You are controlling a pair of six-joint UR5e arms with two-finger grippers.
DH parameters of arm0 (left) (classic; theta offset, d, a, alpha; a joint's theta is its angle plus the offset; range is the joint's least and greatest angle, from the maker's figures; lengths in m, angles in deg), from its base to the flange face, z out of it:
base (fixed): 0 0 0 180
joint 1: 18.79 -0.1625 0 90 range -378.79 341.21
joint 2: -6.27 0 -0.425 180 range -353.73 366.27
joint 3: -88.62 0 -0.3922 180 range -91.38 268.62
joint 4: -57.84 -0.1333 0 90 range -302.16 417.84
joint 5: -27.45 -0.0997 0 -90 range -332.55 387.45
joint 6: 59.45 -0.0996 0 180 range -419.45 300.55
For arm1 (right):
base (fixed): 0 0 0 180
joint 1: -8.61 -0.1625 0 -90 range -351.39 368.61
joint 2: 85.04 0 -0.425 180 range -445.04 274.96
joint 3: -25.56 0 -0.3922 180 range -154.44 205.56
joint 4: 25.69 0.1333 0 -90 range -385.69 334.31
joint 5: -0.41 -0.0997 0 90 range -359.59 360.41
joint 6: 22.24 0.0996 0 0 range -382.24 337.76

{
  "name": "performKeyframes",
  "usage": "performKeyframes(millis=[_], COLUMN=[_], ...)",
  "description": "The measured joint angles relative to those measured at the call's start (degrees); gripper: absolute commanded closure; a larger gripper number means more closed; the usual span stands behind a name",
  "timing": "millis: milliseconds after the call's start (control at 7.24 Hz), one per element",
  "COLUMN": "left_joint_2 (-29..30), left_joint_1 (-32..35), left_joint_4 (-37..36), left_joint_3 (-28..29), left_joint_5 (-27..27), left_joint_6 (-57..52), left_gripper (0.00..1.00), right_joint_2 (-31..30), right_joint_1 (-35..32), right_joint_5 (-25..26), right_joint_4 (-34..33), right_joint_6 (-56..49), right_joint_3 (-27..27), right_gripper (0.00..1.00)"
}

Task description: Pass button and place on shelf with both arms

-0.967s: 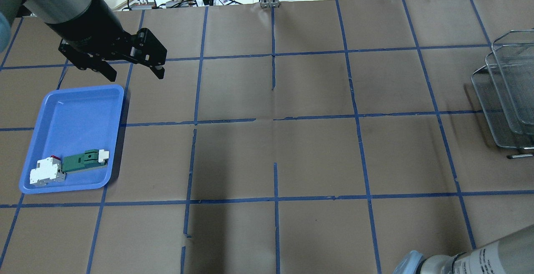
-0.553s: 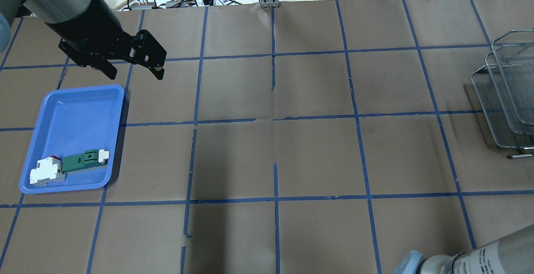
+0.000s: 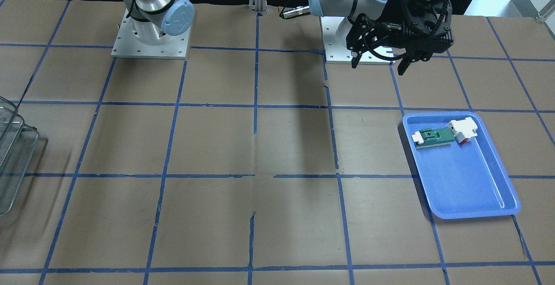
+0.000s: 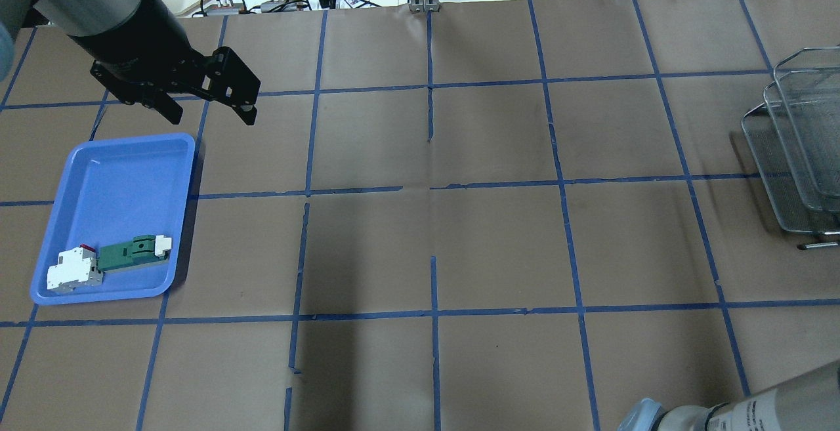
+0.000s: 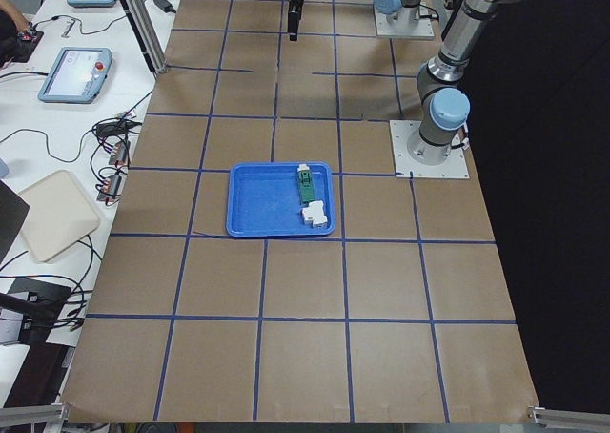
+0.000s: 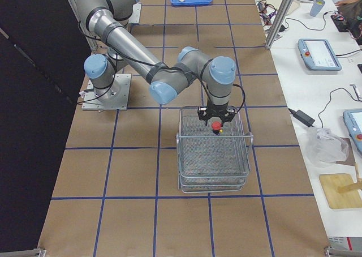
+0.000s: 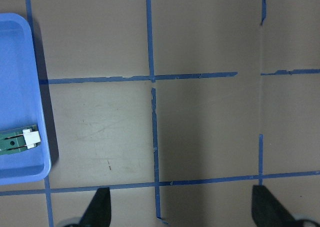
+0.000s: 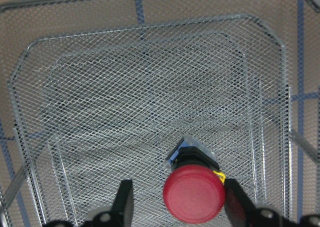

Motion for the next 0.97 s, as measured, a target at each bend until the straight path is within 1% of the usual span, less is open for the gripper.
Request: performKeyframes(millis=[415,553,691,967], left_joint_2=[-0.1,0.0,0.0,0.0], left_joint_1=[-0.1,-0.1,-0.1,-0.3], left_joint_4=[0.0,0.0,-0.1,-0.1], left_joint_3=[0.0,0.0,0.0,0.1], left_joint_5=[0.0,0.1,0.1,0.1], left_joint_6=[0.0,0.0,0.0,-0.1], left_gripper=[0.00,0.00,0.00,0.00], right_joint_2=[-4.3,-6.1,-8.1,-11.9], right_joint_1=[-2.9,-5.0,-8.2,-17.7], right_joint_5=[0.6,1.3,1.8,2.0], right_joint_4=[6.3,8.6,11.1,14.7], right_joint_6=[6.8,10.4,16.3,32.2], right_joint_3=[-0.1,0.0,0.0,0.1], right_gripper=[0.27,0.27,0.27,0.27])
